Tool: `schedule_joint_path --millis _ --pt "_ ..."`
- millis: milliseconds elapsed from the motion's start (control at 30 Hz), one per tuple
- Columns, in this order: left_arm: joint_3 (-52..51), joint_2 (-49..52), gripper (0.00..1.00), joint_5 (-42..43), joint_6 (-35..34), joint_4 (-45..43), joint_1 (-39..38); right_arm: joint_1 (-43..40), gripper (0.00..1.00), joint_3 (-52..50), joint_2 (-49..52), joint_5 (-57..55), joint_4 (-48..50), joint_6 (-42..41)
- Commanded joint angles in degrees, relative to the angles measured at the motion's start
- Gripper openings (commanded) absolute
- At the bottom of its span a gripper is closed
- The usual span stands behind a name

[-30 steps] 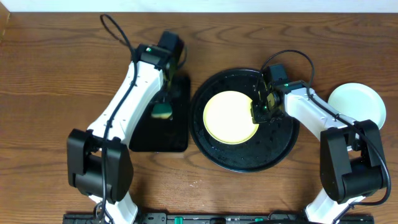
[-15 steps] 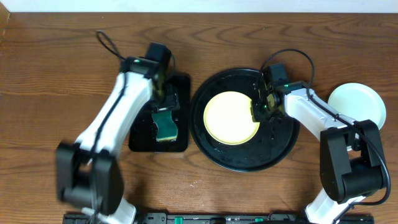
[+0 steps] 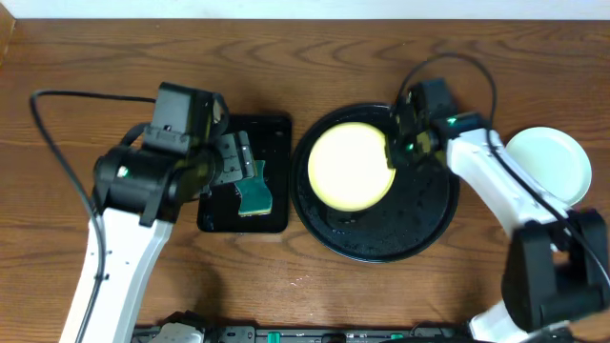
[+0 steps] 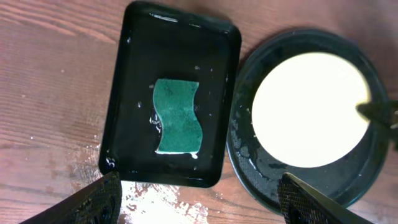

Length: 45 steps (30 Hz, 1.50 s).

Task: Clean dirty plates on tray and stack at the side
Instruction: 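Tilt up the yellow plate with the right gripper and lift it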

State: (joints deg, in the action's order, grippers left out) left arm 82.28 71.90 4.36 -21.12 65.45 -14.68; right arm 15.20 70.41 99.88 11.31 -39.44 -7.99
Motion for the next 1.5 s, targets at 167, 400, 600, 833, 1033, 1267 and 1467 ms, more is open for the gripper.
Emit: schedule_joint_path --millis 167,400,600,833,1033,1267,1467 --pt "0.83 -1.95 0.81 0.15 0.55 0.11 0.24 7.96 0.01 5.03 -4.76 -0.68 4.55 0.74" --pt "0.83 -1.92 0.81 0.15 0.55 0.11 0.26 20.5 0.01 5.03 -1.01 -11.91 16.61 -0.26" --pt "0.83 -1.92 0.81 0.15 0.55 0.11 0.26 28.37 0.01 5.03 0.87 -26.64 26.05 6.73" --pt "0.83 -1.92 0.81 0.15 0.55 0.11 0.26 32.92 0.01 5.03 0.72 -38.07 33.46 14.38" --pt "0.83 -1.92 0.81 0.15 0.55 0.11 0.26 33.83 0.01 5.03 -0.15 -41.51 35.54 16.0" --pt "0.83 -1.92 0.81 0.15 0.55 0.11 0.26 33.86 0.01 5.03 -0.96 -41.55 37.16 20.02" --pt "0.83 -1.92 0.81 0.15 0.55 0.11 0.26 33.97 0.01 5.03 -1.75 -41.53 38.23 22.03"
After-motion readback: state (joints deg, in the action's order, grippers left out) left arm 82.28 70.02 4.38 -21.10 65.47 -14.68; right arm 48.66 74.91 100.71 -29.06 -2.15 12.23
